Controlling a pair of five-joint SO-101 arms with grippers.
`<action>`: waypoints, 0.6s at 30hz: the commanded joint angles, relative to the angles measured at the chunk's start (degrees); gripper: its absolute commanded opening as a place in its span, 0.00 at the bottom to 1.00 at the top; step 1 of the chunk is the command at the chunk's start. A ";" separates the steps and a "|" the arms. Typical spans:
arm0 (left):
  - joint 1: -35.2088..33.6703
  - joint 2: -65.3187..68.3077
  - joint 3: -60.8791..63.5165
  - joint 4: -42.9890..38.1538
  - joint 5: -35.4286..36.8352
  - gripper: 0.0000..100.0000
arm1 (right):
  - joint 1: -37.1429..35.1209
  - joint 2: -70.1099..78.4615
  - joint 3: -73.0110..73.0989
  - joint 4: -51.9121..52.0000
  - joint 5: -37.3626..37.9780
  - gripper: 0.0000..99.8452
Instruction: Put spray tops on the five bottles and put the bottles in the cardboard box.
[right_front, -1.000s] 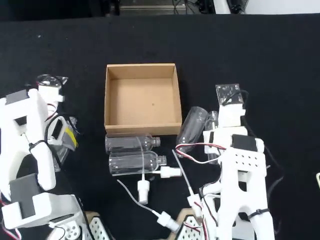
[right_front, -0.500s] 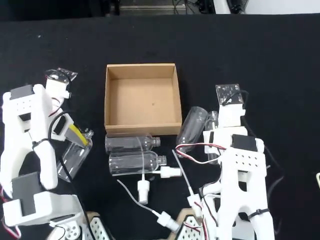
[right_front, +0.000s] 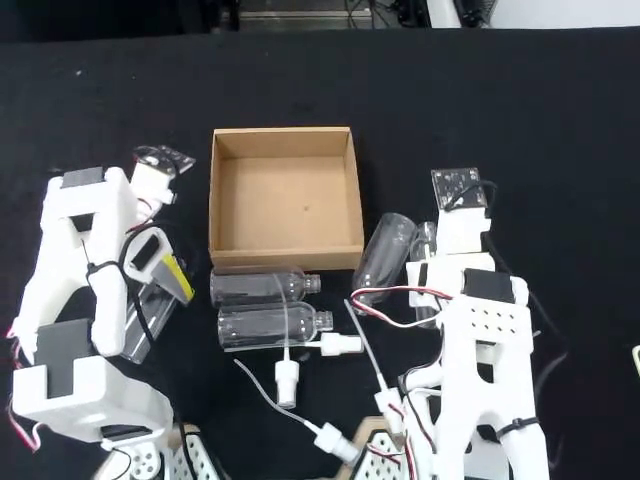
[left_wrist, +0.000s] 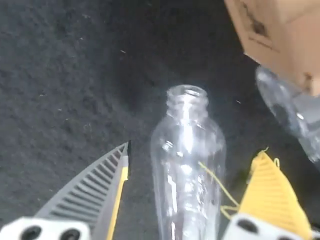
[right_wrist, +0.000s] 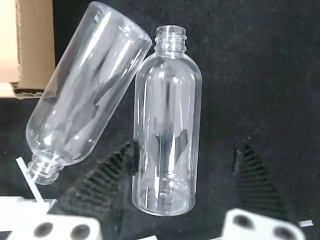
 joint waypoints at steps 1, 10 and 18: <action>-0.75 -0.97 4.62 -5.98 -1.32 0.35 | -0.35 -1.71 0.04 -1.23 -0.09 0.28; -1.19 -0.97 10.86 -14.86 -2.11 0.27 | -0.53 -1.98 0.75 -1.76 -0.09 0.28; -2.59 -0.97 7.69 -12.04 0.97 0.03 | -0.53 -1.80 1.27 -2.64 -0.09 0.28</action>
